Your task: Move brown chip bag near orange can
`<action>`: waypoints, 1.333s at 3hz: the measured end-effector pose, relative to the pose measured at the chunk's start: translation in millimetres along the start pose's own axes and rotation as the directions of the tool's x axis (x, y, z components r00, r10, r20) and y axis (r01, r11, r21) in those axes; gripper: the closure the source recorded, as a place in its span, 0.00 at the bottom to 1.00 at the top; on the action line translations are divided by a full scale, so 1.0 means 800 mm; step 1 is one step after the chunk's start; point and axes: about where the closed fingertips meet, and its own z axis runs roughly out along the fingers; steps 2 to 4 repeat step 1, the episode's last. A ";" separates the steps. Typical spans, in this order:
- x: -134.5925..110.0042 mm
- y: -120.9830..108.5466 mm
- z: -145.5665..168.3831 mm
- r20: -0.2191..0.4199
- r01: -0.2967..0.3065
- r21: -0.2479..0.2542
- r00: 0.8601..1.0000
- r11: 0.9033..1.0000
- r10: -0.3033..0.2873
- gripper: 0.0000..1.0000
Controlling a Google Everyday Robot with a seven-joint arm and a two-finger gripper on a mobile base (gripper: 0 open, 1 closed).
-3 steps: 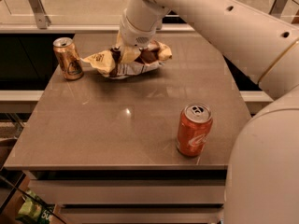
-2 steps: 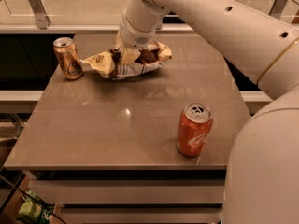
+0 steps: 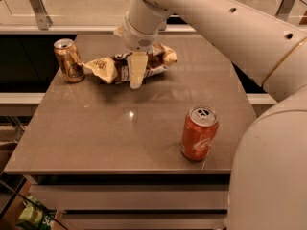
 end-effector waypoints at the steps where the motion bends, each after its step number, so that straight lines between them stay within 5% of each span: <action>1: 0.000 0.000 0.000 0.000 0.000 0.000 1.000 1.000 0.000 0.00; 4: 0.000 0.000 0.000 0.000 0.000 0.000 1.000 1.000 0.000 0.00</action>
Offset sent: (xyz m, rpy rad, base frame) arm 0.0000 0.0000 0.0000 0.0000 0.0000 0.0000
